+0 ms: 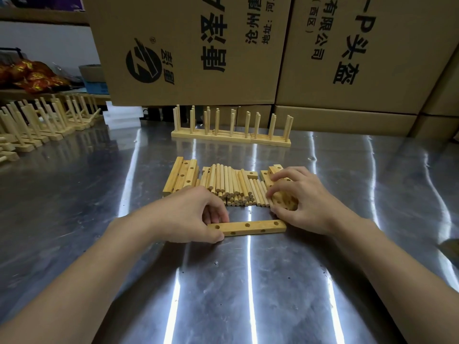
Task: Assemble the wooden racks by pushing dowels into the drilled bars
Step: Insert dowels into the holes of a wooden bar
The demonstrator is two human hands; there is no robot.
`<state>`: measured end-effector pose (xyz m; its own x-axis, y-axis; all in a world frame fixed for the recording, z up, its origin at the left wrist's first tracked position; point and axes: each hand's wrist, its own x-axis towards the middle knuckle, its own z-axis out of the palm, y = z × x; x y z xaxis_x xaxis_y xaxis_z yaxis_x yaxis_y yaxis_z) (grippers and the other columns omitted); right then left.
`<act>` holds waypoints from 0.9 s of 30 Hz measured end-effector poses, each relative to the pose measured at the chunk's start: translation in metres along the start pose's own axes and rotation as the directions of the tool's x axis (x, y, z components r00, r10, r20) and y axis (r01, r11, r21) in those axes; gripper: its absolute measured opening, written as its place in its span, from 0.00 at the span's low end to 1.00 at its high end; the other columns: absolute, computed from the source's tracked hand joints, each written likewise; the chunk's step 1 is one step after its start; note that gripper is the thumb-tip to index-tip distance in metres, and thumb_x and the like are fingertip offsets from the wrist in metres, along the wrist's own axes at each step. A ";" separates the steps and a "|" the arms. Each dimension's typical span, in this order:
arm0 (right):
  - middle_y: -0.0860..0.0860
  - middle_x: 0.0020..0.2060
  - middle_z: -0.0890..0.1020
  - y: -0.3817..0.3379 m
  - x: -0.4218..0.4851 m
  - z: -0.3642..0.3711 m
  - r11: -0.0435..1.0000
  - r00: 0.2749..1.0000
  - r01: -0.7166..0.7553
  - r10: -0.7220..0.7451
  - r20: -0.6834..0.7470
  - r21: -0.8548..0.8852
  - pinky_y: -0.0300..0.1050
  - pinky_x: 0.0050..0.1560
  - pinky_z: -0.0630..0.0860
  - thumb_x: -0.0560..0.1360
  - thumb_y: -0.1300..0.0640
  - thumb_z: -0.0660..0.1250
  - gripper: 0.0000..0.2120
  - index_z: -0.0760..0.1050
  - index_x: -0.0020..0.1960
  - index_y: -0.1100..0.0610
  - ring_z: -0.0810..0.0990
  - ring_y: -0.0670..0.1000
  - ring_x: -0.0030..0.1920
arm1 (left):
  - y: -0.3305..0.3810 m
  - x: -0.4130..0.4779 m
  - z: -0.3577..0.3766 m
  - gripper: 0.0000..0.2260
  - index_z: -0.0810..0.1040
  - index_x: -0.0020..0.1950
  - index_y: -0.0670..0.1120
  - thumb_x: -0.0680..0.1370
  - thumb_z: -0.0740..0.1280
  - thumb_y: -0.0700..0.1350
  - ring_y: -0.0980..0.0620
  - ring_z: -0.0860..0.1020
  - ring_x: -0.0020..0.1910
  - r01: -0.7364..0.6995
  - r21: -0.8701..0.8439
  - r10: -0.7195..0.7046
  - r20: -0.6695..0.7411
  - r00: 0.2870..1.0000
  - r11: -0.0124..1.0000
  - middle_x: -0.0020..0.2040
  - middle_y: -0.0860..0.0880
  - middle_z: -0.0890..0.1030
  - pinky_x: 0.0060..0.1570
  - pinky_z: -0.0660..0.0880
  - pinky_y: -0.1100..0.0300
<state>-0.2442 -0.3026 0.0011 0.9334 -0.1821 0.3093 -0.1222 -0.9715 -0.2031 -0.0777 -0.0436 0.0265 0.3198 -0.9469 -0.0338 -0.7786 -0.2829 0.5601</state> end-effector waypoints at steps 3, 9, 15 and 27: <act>0.40 0.65 0.75 -0.008 0.002 0.005 1.000 0.995 0.014 -0.014 -0.097 0.000 0.54 0.70 0.69 0.78 0.38 0.70 0.17 0.81 0.65 0.41 0.67 0.45 0.71 | 0.001 0.000 0.000 0.06 0.86 0.48 0.57 0.74 0.79 0.50 0.57 0.83 0.46 0.004 -0.002 -0.004 0.005 1.000 1.000 0.43 0.58 0.85 0.49 0.82 0.55; 0.43 0.55 0.82 -0.038 0.013 0.017 0.980 0.961 0.112 -0.148 -0.233 -0.163 0.43 0.53 0.67 0.78 0.44 0.73 0.17 0.81 0.65 0.44 0.75 0.48 0.58 | 0.001 0.000 0.000 0.07 0.86 0.49 0.57 0.74 0.79 0.51 0.58 0.83 0.46 0.006 0.003 -0.006 0.008 1.000 1.000 0.44 0.57 0.85 0.49 0.82 0.55; 0.44 0.54 0.83 -0.039 0.017 0.023 0.965 0.946 0.152 -0.205 -0.252 -0.213 0.42 0.54 0.65 0.77 0.45 0.74 0.16 0.82 0.64 0.45 0.76 0.49 0.57 | 0.000 0.000 0.000 0.06 0.85 0.49 0.58 0.74 0.79 0.51 0.57 0.83 0.46 0.007 0.002 -0.007 0.017 1.000 1.000 0.44 0.56 0.85 0.50 0.82 0.54; 0.44 0.53 0.84 -0.037 0.017 0.024 0.977 0.947 0.108 -0.157 -0.279 -0.182 0.48 0.52 0.72 0.78 0.48 0.74 0.11 0.85 0.60 0.46 0.77 0.50 0.57 | -0.001 0.001 0.001 0.07 0.85 0.50 0.58 0.74 0.79 0.51 0.57 0.82 0.46 0.021 0.001 -0.021 0.020 1.000 1.000 0.44 0.56 0.84 0.48 0.82 0.56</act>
<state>-0.2163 -0.2663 -0.0082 0.8091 -0.0623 0.5844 -0.0798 -0.9968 0.0042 -0.0772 -0.0441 0.0251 0.3253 -0.9436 -0.0617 -0.7725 -0.3028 0.5581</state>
